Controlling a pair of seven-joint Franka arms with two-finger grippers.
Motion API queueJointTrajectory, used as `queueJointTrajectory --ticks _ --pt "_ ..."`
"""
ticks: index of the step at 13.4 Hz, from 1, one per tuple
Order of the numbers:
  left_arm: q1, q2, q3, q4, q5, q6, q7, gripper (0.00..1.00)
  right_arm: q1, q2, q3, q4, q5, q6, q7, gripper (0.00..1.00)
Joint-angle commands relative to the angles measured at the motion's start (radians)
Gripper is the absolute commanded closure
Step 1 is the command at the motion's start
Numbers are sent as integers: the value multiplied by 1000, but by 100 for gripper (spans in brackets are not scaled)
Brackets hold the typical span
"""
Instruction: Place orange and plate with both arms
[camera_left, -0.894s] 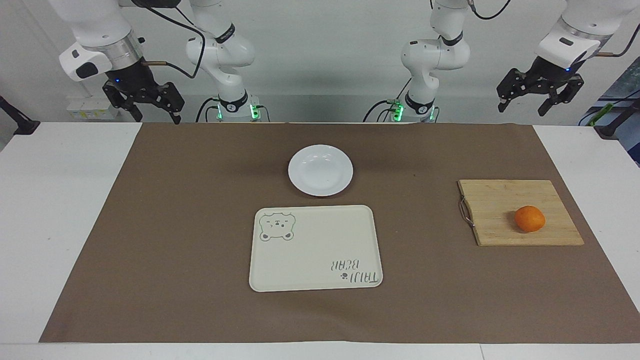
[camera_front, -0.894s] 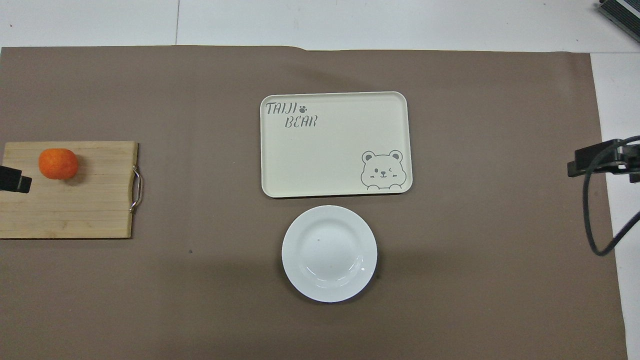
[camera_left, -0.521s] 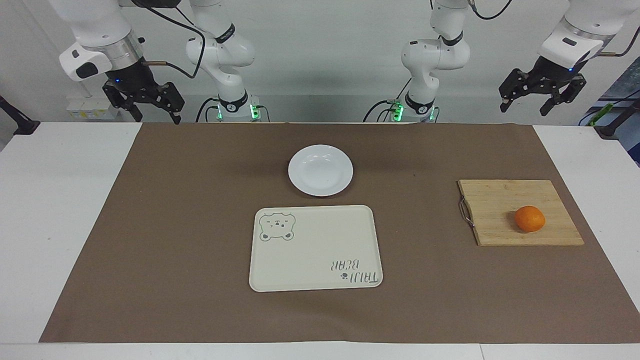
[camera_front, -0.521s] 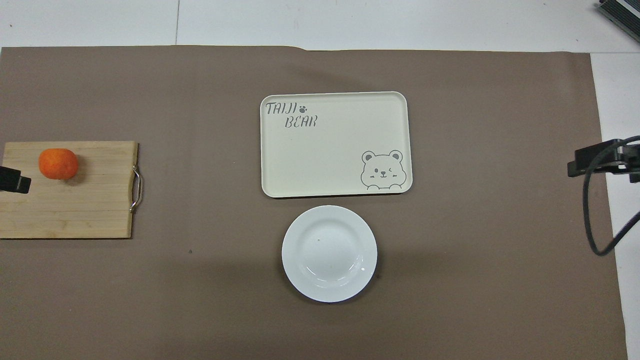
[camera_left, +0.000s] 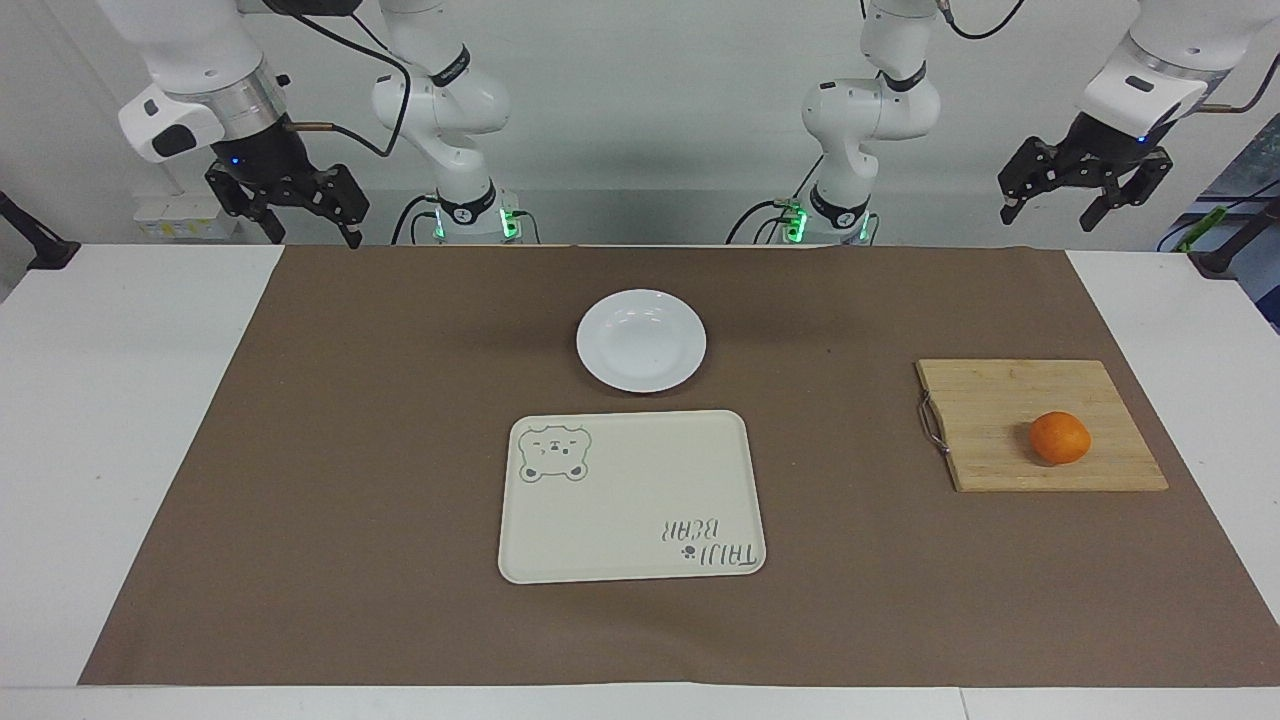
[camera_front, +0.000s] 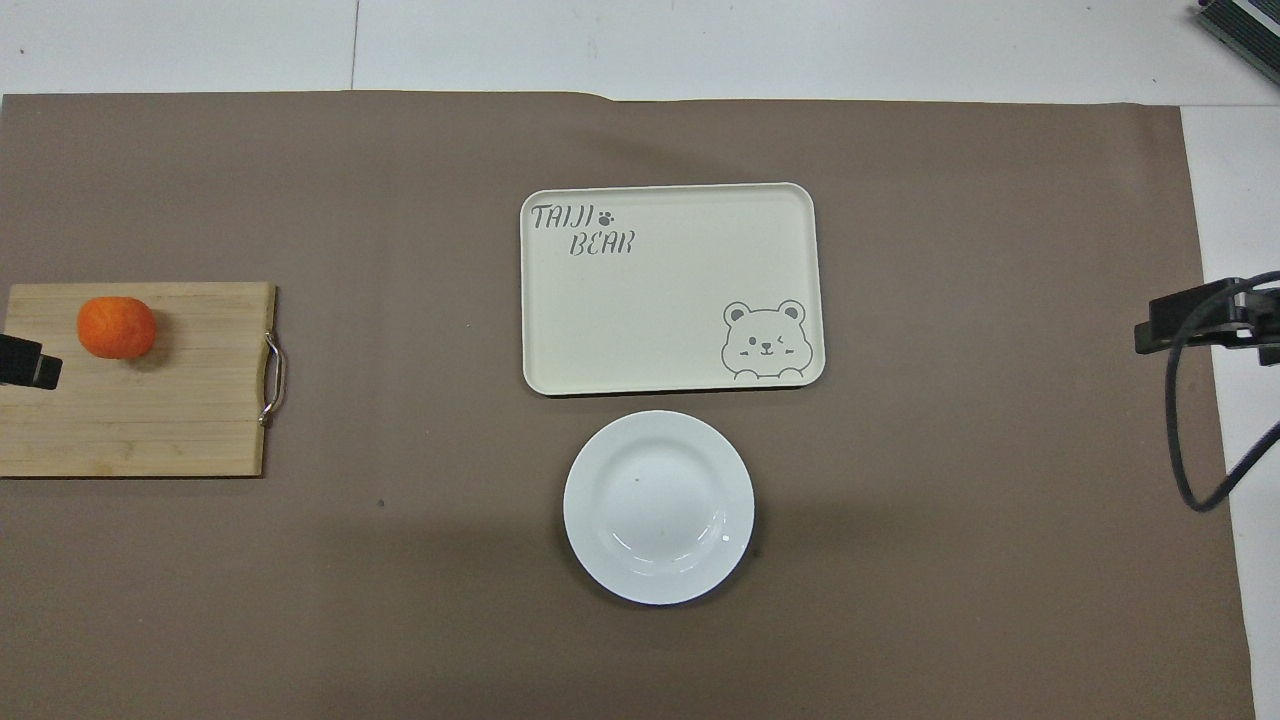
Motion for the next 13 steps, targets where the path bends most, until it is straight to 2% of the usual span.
queueJointTrajectory --ticks 1,5,13 --pt "-7 -6 2 8 14 -19 -10 0 -13 -22 6 -23 20 -6 13 0" --pt "-7 -37 0 -50 12 16 1 0 -13 -22 6 -23 20 -6 13 0" --pt "-18 -42 -1 -58 -2 25 -1 0 -13 -22 6 -23 20 -6 13 0"
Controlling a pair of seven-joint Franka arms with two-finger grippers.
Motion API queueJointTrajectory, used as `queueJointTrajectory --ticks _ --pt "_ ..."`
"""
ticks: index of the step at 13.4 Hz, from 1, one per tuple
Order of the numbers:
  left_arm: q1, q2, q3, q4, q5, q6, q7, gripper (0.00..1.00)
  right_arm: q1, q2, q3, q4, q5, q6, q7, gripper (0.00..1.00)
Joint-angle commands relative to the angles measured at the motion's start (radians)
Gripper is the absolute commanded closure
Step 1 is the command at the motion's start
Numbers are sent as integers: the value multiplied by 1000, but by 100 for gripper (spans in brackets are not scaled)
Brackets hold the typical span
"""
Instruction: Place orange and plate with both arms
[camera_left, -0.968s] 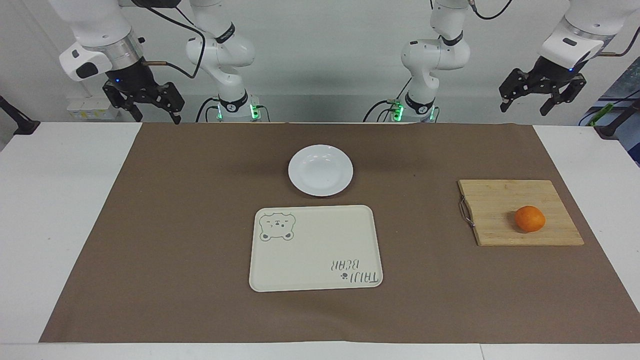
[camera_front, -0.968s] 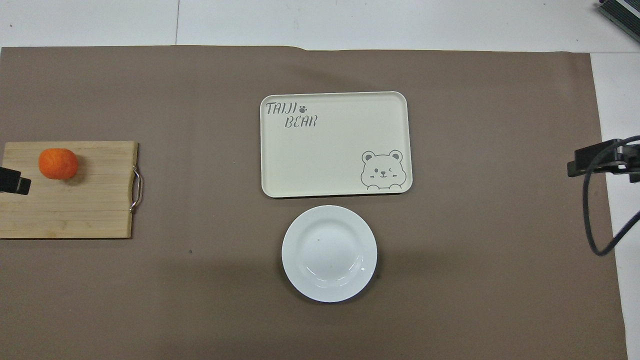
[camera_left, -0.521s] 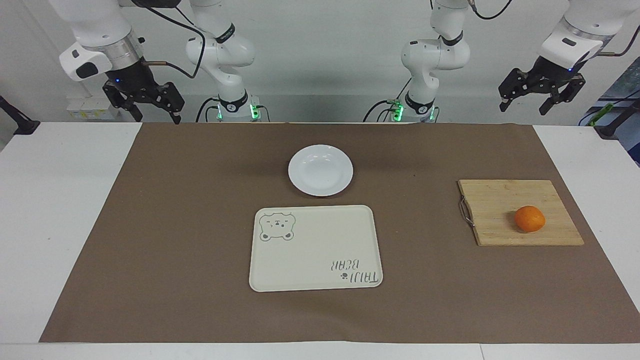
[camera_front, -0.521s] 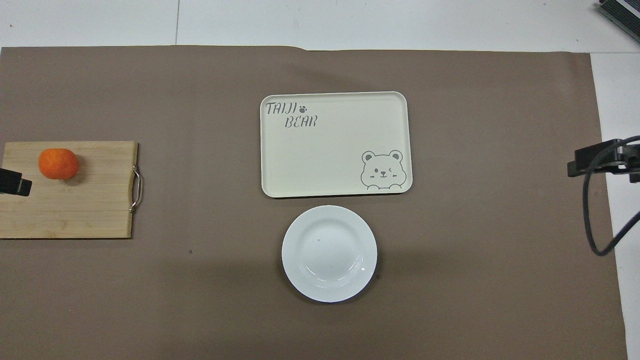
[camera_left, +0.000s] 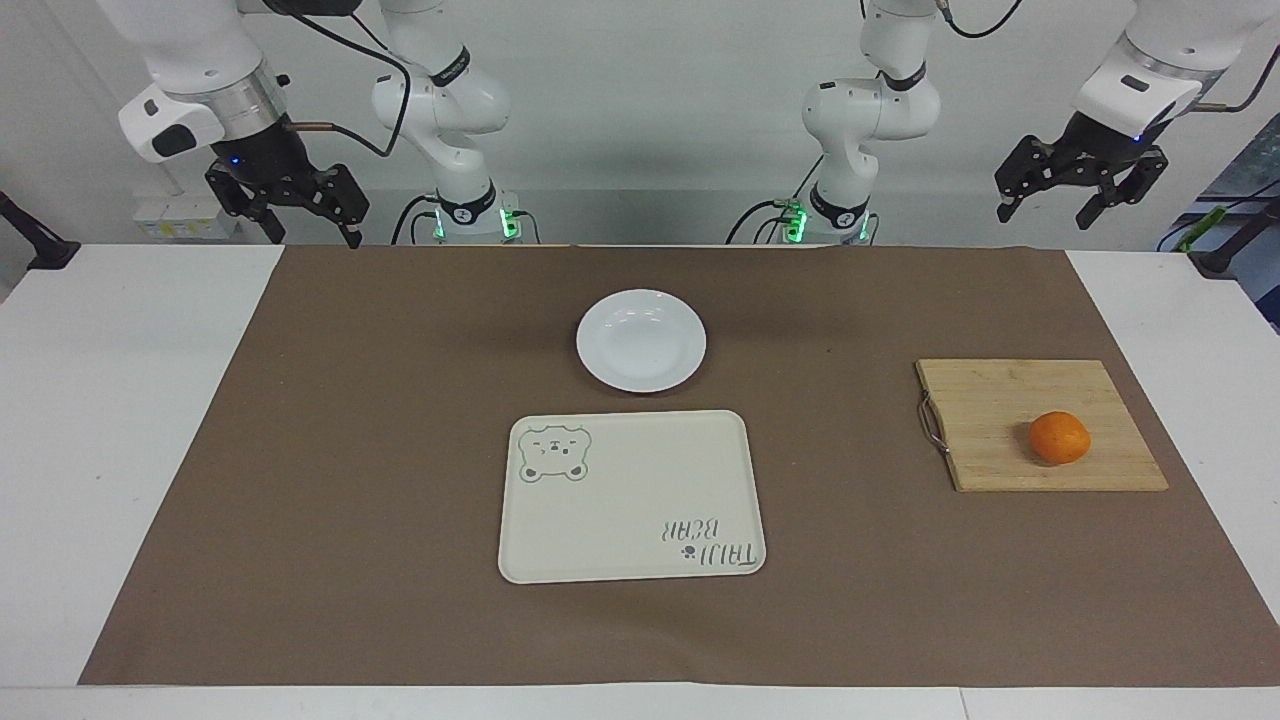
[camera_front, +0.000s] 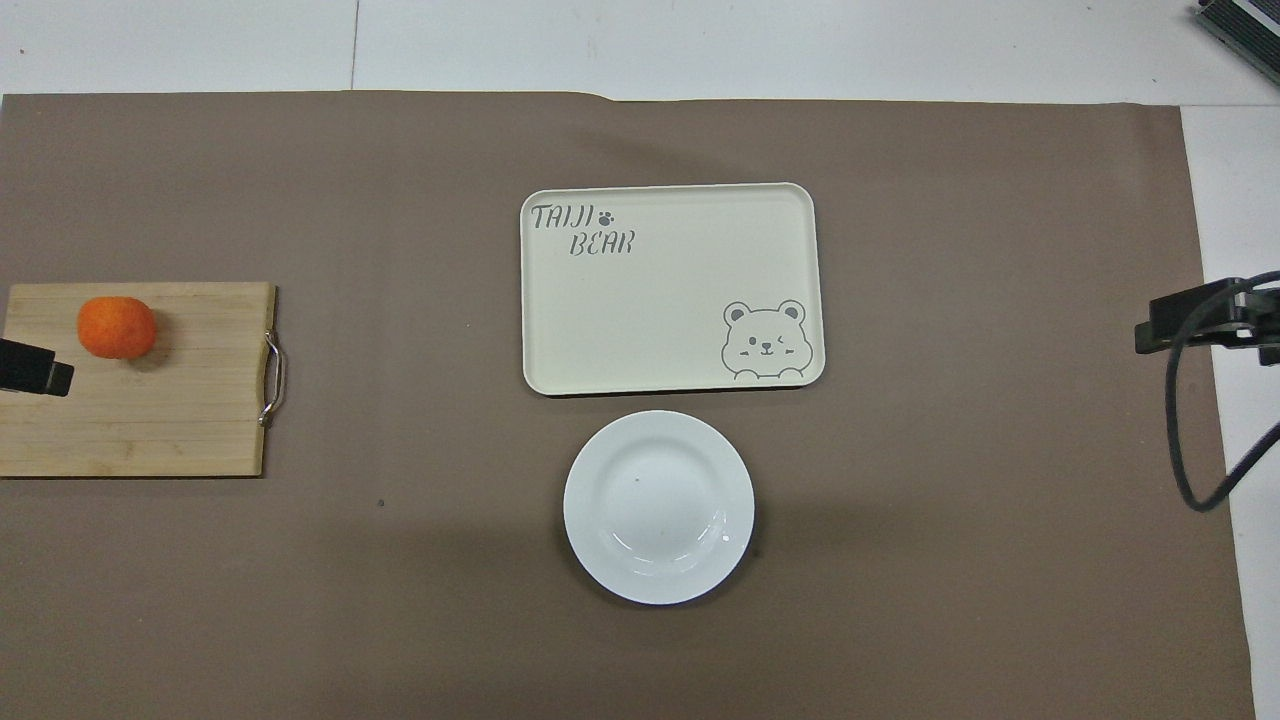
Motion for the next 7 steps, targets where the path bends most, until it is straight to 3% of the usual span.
queueJointTrajectory --ticks 1,7 --pt "-10 -31 10 -40 -2 28 1 0 -13 -22 6 -23 20 -6 13 0" --pt "2 -14 21 -44 -44 135 18 0 -13 -22 6 -23 20 -6 13 0"
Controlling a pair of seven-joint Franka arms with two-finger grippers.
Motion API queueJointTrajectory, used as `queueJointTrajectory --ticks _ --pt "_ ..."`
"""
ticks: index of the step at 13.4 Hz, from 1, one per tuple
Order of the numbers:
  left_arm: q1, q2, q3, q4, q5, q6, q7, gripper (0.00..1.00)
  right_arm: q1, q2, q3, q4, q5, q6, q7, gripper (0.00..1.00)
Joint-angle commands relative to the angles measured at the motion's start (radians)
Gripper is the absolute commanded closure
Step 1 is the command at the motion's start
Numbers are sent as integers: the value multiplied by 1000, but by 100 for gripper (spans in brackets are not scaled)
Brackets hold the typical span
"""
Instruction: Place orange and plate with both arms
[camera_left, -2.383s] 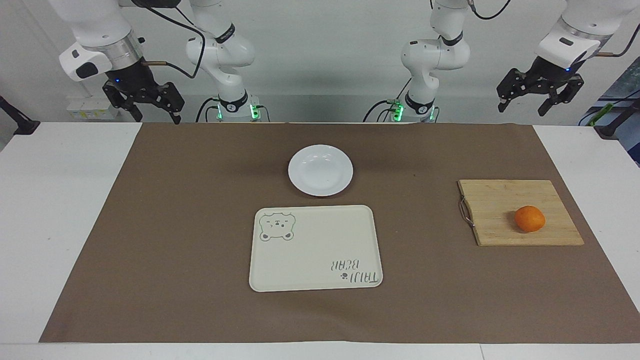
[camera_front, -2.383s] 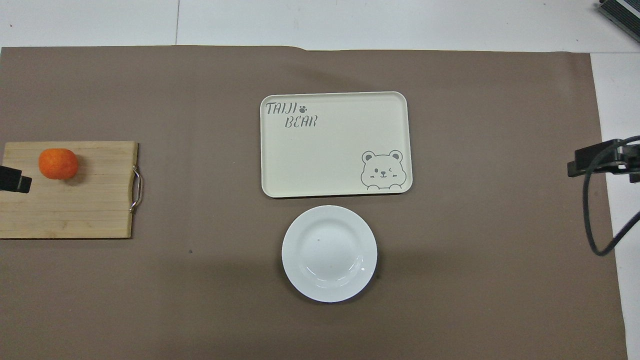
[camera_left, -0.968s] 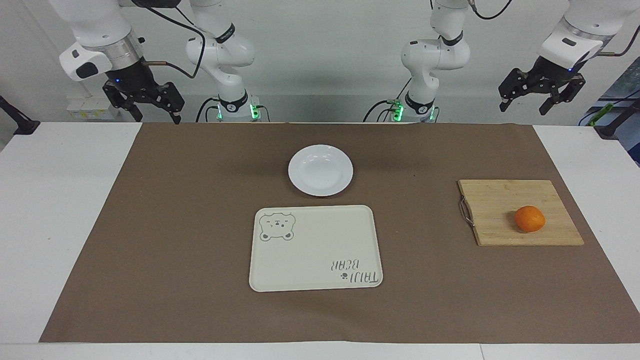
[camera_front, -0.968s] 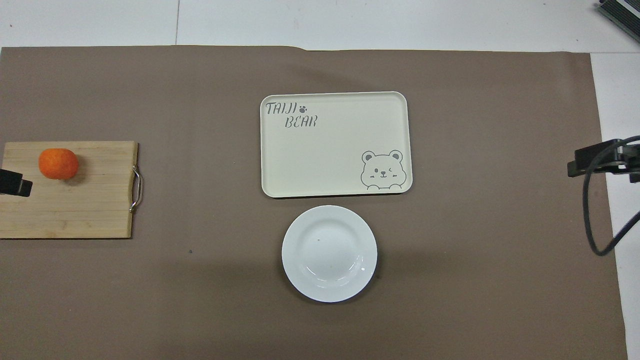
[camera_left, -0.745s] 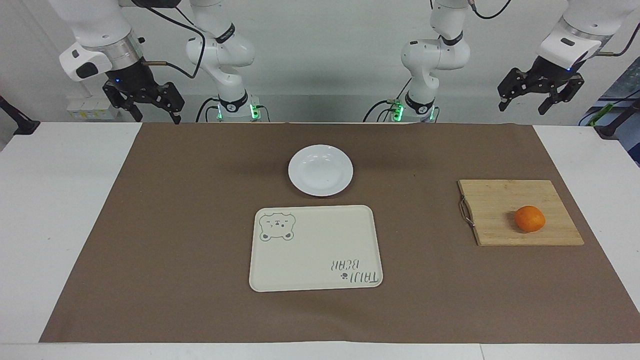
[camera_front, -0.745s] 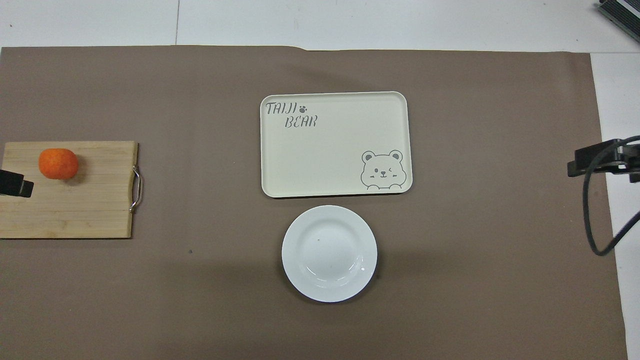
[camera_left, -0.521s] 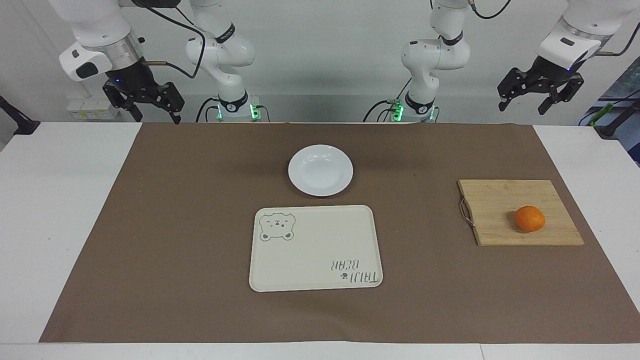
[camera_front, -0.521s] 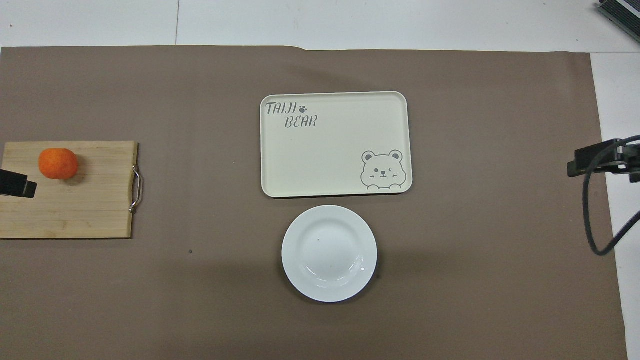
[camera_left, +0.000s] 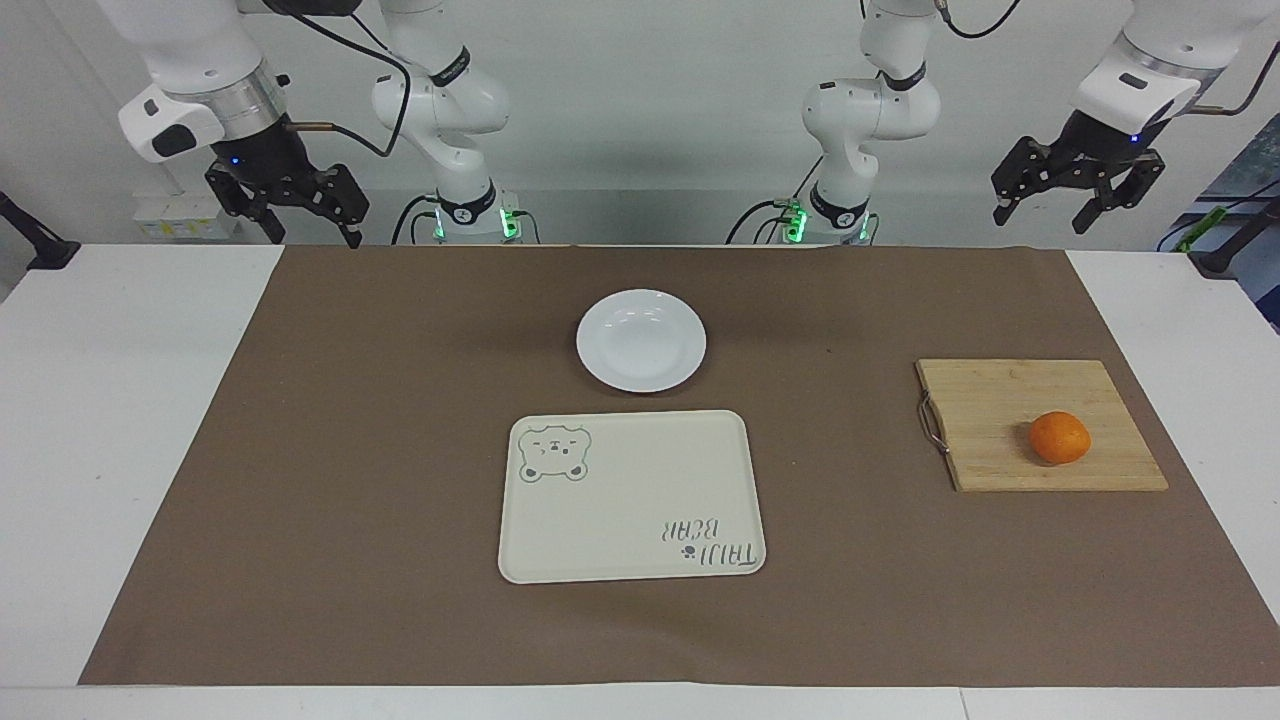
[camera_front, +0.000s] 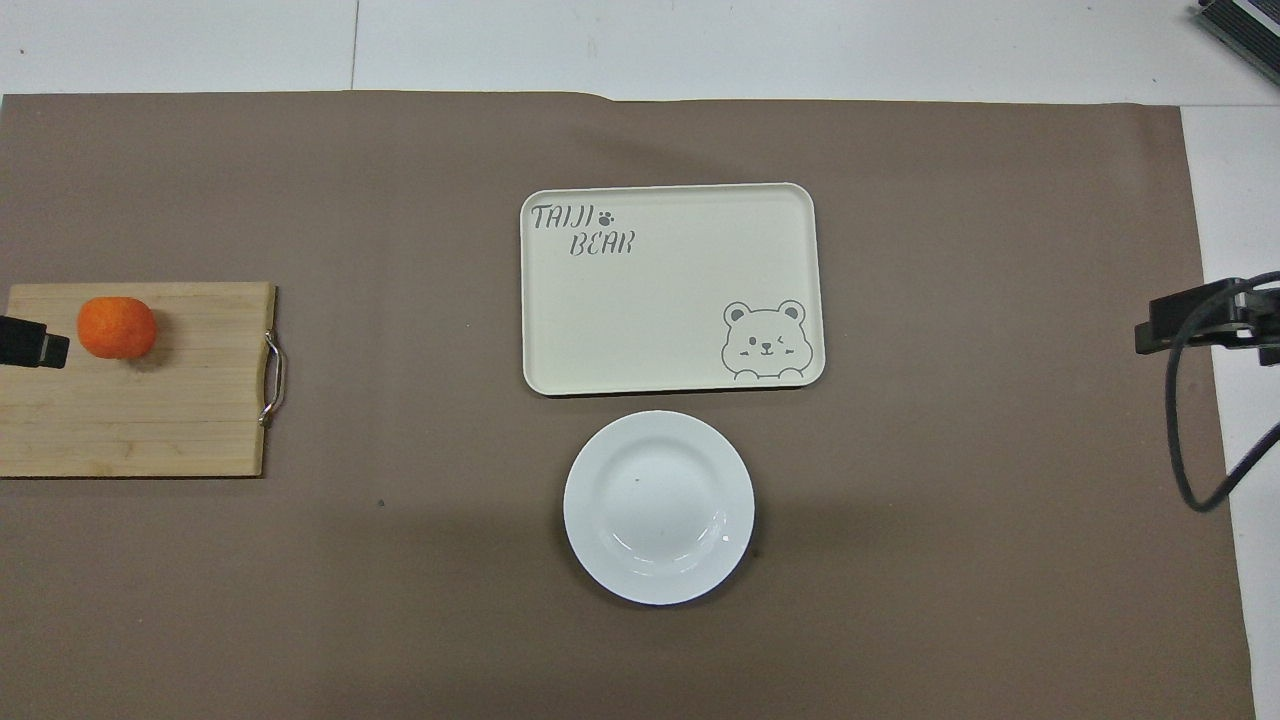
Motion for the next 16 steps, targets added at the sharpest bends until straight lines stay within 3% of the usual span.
queueJointTrajectory --ticks 1,8,12,16 --pt "25 6 7 -44 -16 73 34 0 -13 -22 6 -23 20 -6 14 0" --pt "171 165 7 -63 -18 279 255 0 -13 -22 6 -23 20 -6 14 0" --pt "222 231 7 -182 -18 484 351 0 -13 -22 6 -23 20 -6 14 0" --pt "248 271 7 -317 -38 613 389 0 -13 -22 6 -23 20 -6 14 0"
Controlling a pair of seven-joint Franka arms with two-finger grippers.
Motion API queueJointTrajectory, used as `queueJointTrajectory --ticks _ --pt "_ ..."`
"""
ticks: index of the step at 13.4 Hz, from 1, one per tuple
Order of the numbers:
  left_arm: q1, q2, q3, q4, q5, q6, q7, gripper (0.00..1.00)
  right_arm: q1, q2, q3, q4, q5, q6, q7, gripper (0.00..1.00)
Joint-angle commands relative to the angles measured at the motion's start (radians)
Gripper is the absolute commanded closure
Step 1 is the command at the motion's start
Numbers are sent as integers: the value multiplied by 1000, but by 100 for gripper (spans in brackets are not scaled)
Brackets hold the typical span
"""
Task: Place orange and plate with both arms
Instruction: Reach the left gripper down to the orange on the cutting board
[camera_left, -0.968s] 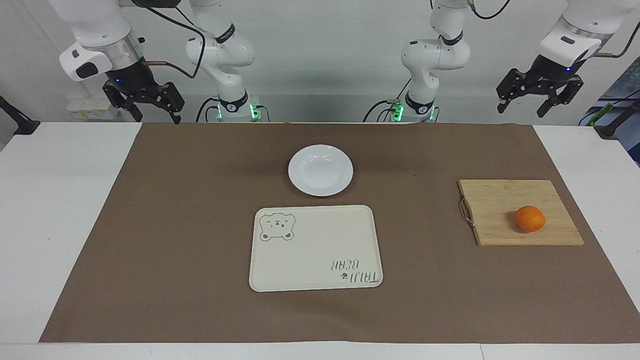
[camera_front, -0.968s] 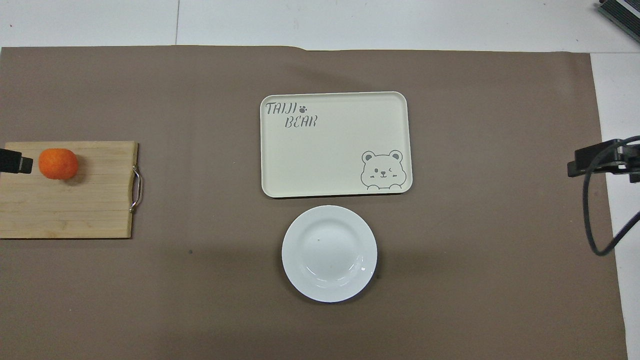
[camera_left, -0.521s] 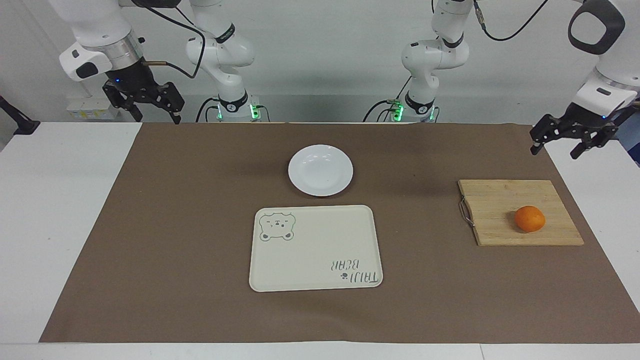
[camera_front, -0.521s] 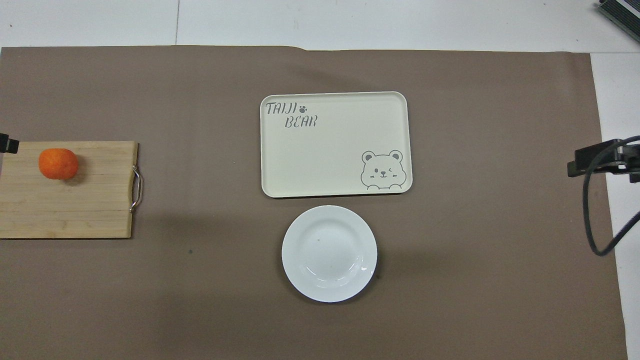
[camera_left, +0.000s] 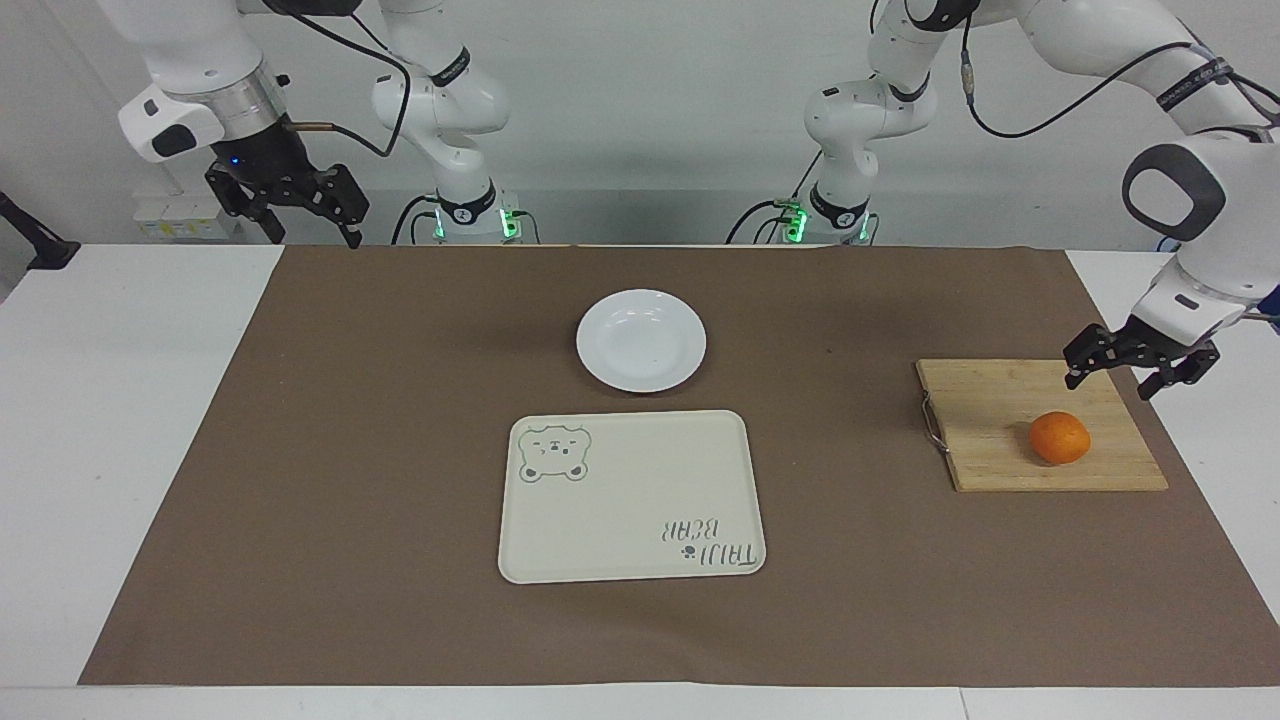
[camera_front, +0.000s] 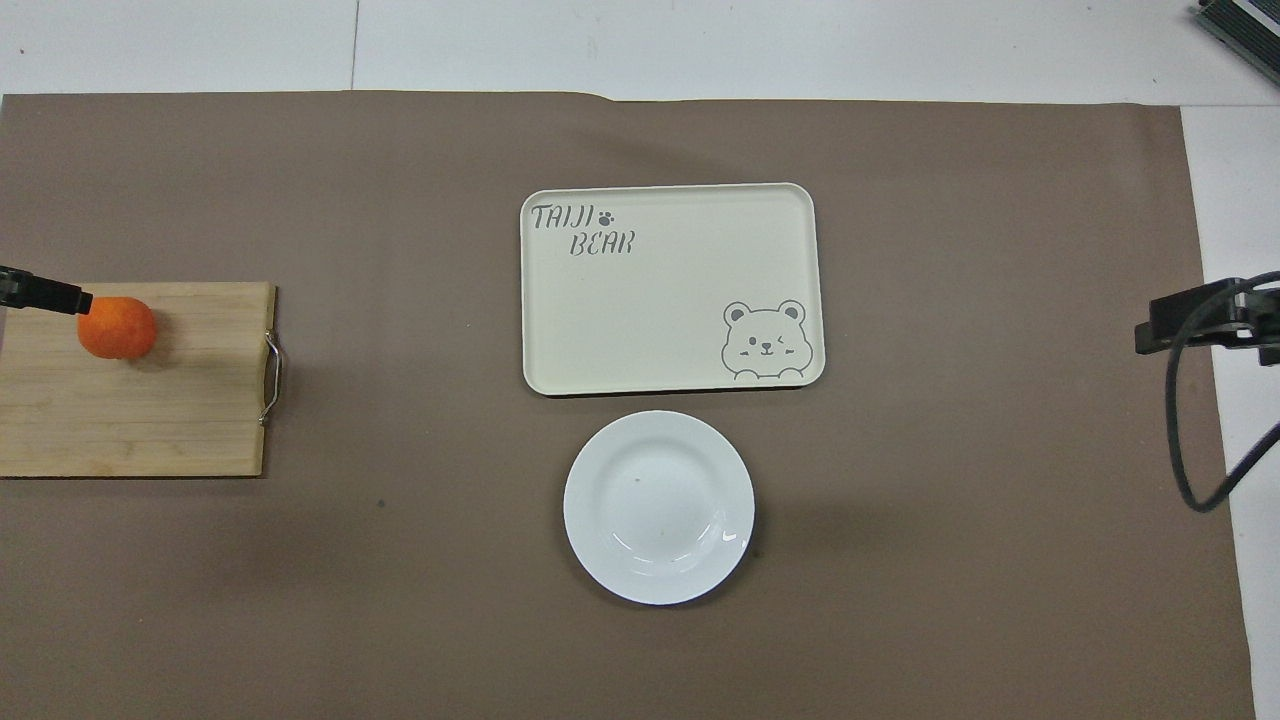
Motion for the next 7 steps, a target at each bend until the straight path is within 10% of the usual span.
queueJointTrajectory --ticks 1,7 --pt "15 -13 -7 -126 -20 139 29 0 -13 -22 6 -23 20 -6 14 0" --pt "19 62 -7 -180 -20 326 25 0 -13 -22 6 -23 20 -6 14 0"
